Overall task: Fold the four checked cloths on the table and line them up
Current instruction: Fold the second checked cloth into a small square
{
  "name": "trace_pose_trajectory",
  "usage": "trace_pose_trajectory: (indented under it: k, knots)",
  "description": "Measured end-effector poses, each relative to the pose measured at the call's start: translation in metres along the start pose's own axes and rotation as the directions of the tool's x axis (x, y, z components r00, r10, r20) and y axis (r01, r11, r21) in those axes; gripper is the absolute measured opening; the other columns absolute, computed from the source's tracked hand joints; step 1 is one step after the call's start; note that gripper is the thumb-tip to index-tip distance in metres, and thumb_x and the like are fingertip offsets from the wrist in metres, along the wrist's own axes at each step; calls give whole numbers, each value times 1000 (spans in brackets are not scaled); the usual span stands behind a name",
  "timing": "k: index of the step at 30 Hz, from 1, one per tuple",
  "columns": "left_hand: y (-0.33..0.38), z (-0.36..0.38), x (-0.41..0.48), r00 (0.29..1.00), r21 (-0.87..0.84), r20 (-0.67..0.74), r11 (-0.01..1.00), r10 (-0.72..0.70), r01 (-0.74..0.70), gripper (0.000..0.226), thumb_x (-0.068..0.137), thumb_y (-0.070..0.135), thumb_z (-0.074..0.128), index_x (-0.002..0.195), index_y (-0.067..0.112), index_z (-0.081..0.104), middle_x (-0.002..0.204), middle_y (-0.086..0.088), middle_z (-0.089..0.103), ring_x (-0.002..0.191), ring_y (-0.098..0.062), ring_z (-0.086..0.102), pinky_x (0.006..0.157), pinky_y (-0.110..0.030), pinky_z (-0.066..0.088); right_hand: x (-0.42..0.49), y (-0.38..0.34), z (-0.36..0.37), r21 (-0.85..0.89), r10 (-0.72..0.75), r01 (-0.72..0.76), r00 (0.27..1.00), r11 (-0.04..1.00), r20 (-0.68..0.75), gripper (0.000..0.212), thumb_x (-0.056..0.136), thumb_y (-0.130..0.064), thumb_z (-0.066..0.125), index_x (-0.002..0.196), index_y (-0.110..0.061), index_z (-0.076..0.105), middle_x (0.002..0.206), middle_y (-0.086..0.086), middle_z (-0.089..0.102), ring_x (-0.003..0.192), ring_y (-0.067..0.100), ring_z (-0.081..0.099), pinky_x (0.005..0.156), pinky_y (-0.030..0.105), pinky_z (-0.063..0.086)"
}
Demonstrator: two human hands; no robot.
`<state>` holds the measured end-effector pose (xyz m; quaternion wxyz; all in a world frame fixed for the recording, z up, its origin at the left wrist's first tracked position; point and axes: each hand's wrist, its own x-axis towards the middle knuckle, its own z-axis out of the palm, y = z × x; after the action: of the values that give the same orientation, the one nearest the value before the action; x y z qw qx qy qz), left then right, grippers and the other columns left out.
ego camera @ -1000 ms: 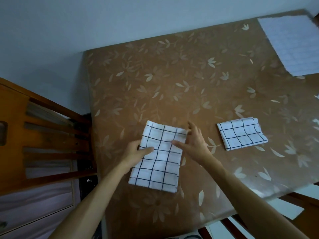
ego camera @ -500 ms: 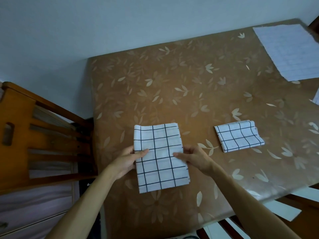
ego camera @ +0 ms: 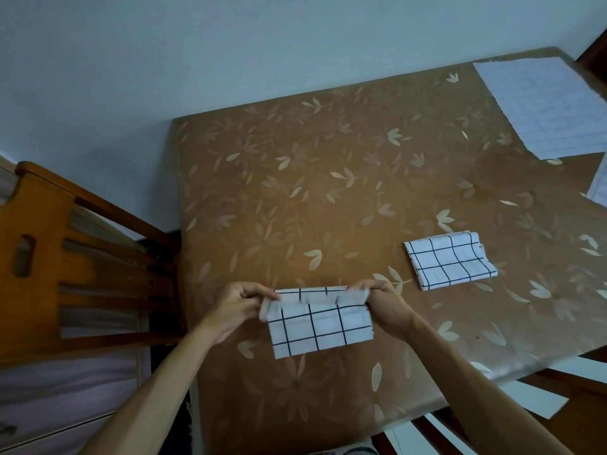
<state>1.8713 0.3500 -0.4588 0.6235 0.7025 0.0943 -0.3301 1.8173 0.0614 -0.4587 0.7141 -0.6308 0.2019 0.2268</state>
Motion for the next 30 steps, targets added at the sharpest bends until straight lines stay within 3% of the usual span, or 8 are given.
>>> trace_pose_trajectory:
  k: [3,9,13,16,21,23,27,30]
  knots:
    - [2,1,-3,1000,40,-4,999,-2,2,42,94,-10,53,71,13,80,113,-4,73,112,-20,65,94,-35,56,1,-1,-2,-101,28,-33,998,994,-51,47,93,7,32,68,-15,66,78,11,58,65,19,53,49,24,41]
    - [-2,1,-9,994,-177,97,982,-52,69,31,96,15,60,126,21,64,119,-8,71,110,-27,69,88,-43,58,4,-5,0,-98,34,-39,998,994,-50,41,95,-2,29,75,-13,63,79,9,55,67,19,52,52,25,44]
    - [-8,9,-10,999,-124,37,992,-27,31,49,80,4,77,125,19,65,120,-7,71,106,-22,71,78,-34,60,4,-8,6,-31,62,-64,996,997,-58,38,99,-31,39,96,-13,72,96,10,70,88,24,66,77,37,54]
    - [-13,13,-10,999,-169,-34,986,-8,2,45,79,2,77,121,15,67,118,-8,72,105,-24,71,73,-33,61,8,-1,4,-164,51,-63,996,984,-79,51,86,-64,57,118,-26,65,117,1,68,108,20,65,96,44,52]
    - [-25,15,-1,968,37,-241,998,65,-58,32,84,6,76,111,22,69,113,1,72,106,-15,67,82,-32,59,10,10,-1,-347,53,-94,990,933,-128,59,83,-13,75,135,-20,49,104,7,70,93,19,69,82,39,60]
    - [-27,15,3,958,105,-269,991,104,-78,33,83,9,78,111,25,69,111,7,70,110,-9,63,93,-36,56,13,13,0,-392,14,-82,985,916,-173,61,81,-12,76,135,-19,50,102,3,69,93,16,67,80,36,59]
    - [-23,21,8,955,175,-248,977,165,-123,47,79,4,81,119,20,63,110,8,65,109,-16,62,86,-19,50,23,16,5,-412,-68,-36,970,910,-235,57,84,-13,74,135,-19,50,97,-5,69,93,10,65,70,21,51]
    - [-22,20,16,979,210,-181,976,97,-58,67,70,9,88,129,23,58,116,7,63,109,-13,60,91,-27,51,30,9,8,-433,-152,22,951,901,-268,50,87,-13,70,132,-19,51,98,-6,67,89,7,62,66,15,45]
